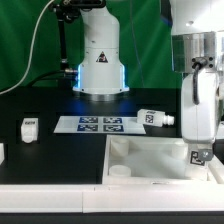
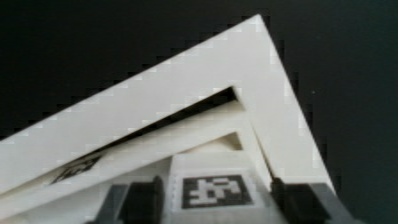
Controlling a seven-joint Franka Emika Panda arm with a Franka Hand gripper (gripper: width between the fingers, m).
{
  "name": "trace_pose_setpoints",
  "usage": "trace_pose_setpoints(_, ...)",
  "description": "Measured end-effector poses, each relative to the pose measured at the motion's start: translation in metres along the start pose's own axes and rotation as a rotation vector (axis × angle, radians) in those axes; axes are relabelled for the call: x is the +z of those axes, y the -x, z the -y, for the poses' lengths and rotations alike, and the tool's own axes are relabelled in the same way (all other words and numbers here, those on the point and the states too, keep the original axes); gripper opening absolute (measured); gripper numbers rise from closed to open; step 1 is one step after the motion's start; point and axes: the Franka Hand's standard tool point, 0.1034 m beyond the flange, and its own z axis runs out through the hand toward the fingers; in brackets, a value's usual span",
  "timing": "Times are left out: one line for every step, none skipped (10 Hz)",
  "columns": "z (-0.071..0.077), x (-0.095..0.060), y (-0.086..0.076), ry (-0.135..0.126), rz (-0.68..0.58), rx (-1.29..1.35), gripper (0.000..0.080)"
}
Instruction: Assemble one leg
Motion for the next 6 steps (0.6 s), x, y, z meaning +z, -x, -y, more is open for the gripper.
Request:
trace_pose_setpoints(0.000,0.000,0.000,0.000,0.000,0.000,0.0395)
trace_pose_setpoints(0.000,0.000,0.000,-0.001,0.000,-0.006,0.0532)
trace_pose_setpoints(0.003,-0.007,-0.001,-0.009,0.007,-0.048,0.0613)
trace_pose_setpoints(0.007,-0.027,-0.002,-0.025,0.024,-0.069,0.0613)
trace_pose_setpoints(0.010,-0.048,-0.002,-0.041,0.047,-0.077,0.0642)
trace_pose_setpoints(0.013,-0.055,-0.002,-0.047,0.054,-0.080,0.0648)
